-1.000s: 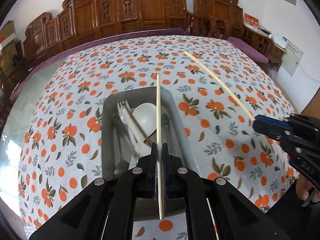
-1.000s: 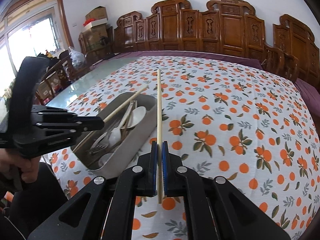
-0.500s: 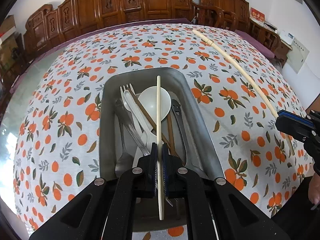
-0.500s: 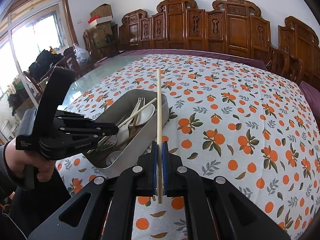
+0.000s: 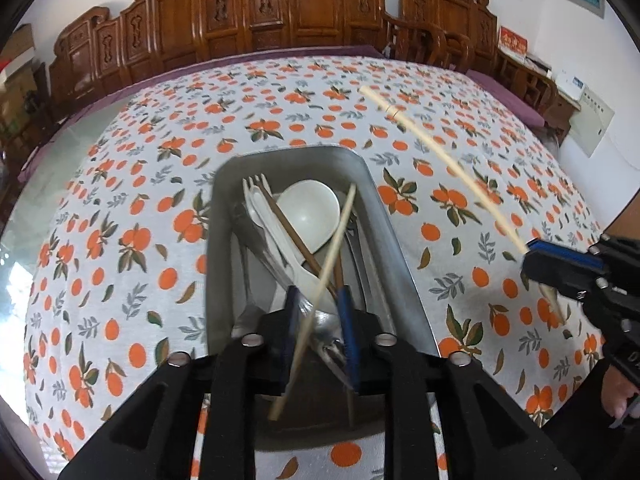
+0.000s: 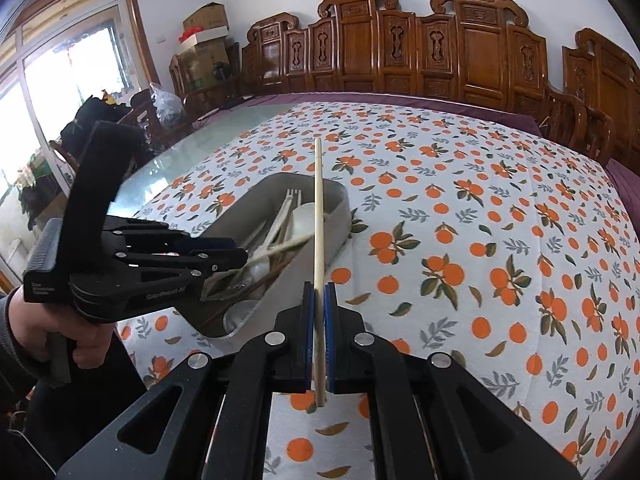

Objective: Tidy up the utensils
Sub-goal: 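Lower both chopsticks into the grey tray and open both tools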

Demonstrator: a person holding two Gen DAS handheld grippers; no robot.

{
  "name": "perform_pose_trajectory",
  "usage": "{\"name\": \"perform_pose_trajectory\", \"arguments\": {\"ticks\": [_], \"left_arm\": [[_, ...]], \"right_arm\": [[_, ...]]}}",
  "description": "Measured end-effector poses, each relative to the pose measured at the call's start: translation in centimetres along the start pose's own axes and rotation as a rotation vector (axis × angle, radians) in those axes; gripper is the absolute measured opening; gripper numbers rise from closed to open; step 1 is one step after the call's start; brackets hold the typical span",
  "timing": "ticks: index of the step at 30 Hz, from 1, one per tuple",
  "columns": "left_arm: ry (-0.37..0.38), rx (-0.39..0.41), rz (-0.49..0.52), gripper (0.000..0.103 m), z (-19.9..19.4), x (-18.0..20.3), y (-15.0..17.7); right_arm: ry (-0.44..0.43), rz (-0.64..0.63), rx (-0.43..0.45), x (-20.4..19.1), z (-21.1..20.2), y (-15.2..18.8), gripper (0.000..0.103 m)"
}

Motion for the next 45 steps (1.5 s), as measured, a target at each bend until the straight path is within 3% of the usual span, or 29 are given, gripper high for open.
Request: {"name": "perform_pose_trajectory", "arguments": {"ticks": [9,30,36,42,43,45], "left_arm": [[-0.011,0.056,-0.025,0.024,-3.4,-2.4,0.7],[-0.010,0.115,-0.089,0.030,-6.6,-6.7,2.0],[-0.008,0.120,-0.097,0.032,-7.0,-7.0,2.4],[0.000,0.134,-0.093,0.035,-7.8,-6.4,2.6],[0.002,0.137,-0.092,0.036,-8.0,-6.3,2.7],[0.005,0.147,-0.091,0.050,-8.5,-5.9,2.8]], "right_arm": [[-0.050,0.002,-0.026,-4.0,2.4,-2.1,0.006],[-0.029,0.092,-0.146,-5.6,9.0,-2.8,0.006],[-0.034,0.086,-0.123,-5.6,8.5,-2.8,0.009],[-0.027,0.084,-0.062,-5.1,5.5,-2.8,0.009],[-0.026,0.085,-0.049,-5.0,4.8,-2.7,0.014],[-0.020,0.084,-0.021,-4.9,3.3,-2.6,0.022]]}}
Point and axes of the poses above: each gripper's, at about its wrist camera, not at the fingertips, and z roughly the way its jaws point, x to its right, y to its underside, the point moved 8 cm from there along z, roughly the way its jaws point, and after that the axes turned 12 degrees about -x, right-handed, at the moved point
